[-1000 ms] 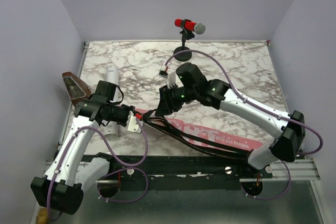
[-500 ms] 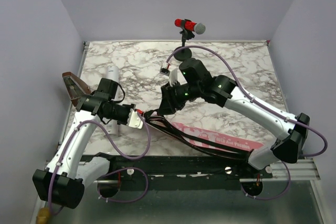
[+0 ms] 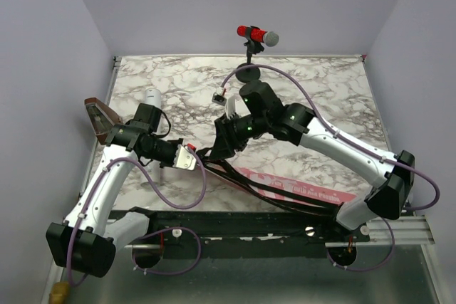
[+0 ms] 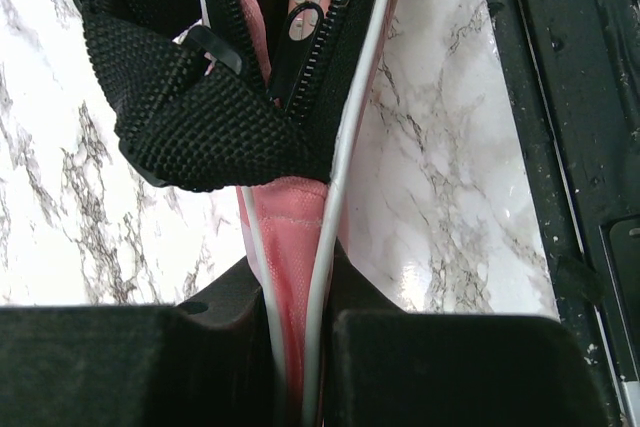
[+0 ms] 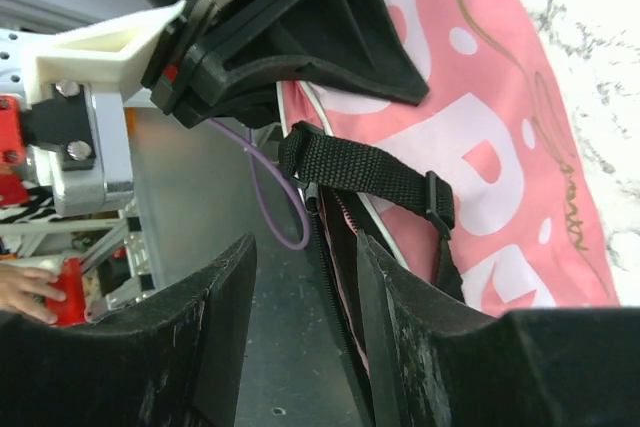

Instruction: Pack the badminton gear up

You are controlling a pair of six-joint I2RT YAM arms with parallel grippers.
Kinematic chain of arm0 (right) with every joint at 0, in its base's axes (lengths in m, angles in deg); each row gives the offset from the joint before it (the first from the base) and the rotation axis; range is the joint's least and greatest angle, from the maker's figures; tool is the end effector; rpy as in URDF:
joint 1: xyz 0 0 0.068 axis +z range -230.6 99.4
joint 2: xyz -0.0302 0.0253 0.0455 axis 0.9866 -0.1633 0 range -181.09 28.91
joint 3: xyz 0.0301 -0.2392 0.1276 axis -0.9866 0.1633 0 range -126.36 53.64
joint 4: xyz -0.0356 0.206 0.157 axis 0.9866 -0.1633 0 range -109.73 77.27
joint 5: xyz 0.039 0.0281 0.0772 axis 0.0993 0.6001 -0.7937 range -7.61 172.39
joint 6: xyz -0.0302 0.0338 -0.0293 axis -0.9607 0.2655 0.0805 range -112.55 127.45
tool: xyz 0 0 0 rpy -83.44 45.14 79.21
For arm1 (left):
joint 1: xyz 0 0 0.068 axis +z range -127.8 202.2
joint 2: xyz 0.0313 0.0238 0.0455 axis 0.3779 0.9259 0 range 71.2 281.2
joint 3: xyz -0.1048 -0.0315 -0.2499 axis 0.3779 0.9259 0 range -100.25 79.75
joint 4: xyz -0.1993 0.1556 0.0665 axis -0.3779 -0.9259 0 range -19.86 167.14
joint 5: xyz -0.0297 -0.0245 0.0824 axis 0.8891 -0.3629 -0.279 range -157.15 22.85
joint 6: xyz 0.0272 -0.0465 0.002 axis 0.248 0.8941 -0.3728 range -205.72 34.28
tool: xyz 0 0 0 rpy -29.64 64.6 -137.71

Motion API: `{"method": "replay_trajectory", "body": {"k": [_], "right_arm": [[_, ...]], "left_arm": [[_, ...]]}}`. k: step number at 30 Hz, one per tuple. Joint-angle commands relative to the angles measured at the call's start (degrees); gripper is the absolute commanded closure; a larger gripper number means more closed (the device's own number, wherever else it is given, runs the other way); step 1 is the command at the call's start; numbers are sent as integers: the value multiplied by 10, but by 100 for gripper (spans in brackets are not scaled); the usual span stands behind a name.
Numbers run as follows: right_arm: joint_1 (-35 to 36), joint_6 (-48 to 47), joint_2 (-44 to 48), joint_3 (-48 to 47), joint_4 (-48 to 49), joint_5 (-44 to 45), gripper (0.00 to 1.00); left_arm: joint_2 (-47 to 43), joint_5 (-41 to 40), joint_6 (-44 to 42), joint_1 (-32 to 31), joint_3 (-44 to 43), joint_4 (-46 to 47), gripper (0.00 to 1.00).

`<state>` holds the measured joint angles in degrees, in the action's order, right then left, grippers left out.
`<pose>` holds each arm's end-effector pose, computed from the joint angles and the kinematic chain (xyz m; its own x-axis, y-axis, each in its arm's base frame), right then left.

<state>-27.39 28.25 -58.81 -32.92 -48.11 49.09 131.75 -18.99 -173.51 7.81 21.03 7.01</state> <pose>0.1874 0.2833 0.3705 -0.6648 -0.3934 -0.6351 -0.7461 0.3070 0.5909 0.1554 -0.0673 0.3026 0.3534 0.5974 -0.7199 0.9354 -0.2135 0.2820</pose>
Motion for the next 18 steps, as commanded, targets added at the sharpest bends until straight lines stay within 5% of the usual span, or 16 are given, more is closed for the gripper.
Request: {"method": "replay_trajectory", "body": {"k": [1,18], "right_arm": [[7,53,-3,46,66,-60,47],[8,206,24,183,280,-50,56]], "left_arm": [[5,20,8,-6,-12,-38,100],[-14,16,0,-6,-6,-20,100]]}}
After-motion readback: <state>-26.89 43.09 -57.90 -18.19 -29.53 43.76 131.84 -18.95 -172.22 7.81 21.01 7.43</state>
